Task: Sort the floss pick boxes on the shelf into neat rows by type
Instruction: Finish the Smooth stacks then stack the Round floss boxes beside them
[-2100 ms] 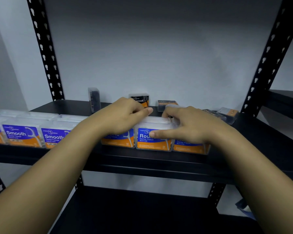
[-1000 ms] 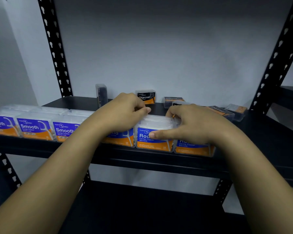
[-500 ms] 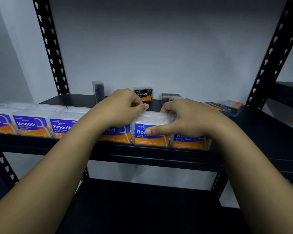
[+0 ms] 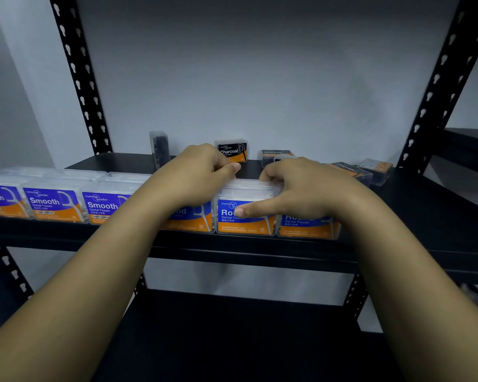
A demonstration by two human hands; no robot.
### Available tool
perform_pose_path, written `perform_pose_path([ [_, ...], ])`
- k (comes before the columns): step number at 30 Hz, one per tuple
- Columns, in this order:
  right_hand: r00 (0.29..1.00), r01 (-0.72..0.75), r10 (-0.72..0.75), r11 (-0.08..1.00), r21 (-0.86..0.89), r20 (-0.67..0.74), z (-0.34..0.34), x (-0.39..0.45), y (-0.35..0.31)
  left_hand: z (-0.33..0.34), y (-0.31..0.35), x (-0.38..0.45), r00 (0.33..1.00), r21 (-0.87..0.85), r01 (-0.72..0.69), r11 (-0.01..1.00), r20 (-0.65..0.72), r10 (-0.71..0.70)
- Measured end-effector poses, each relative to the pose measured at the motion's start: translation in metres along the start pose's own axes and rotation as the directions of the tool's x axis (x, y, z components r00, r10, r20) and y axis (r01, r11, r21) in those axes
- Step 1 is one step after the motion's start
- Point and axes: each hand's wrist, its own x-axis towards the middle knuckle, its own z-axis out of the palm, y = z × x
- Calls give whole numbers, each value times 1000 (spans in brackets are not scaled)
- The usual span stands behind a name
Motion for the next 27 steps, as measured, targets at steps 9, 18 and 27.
perform_pose_path([
  [9, 1000, -5, 5, 1000, 5, 5, 0, -1, 1, -1, 1, 0, 1000, 6, -13, 1000, 7, 13],
  [18, 1000, 1, -2, 999, 44, 10, 2, 0, 3, 2, -2, 1, 1000, 24, -22, 999, -5, 23],
  [27, 1000, 7, -9, 999, 43, 26, 2, 1, 3, 0, -1, 0, 1000, -16, -16, 1000, 10, 16],
])
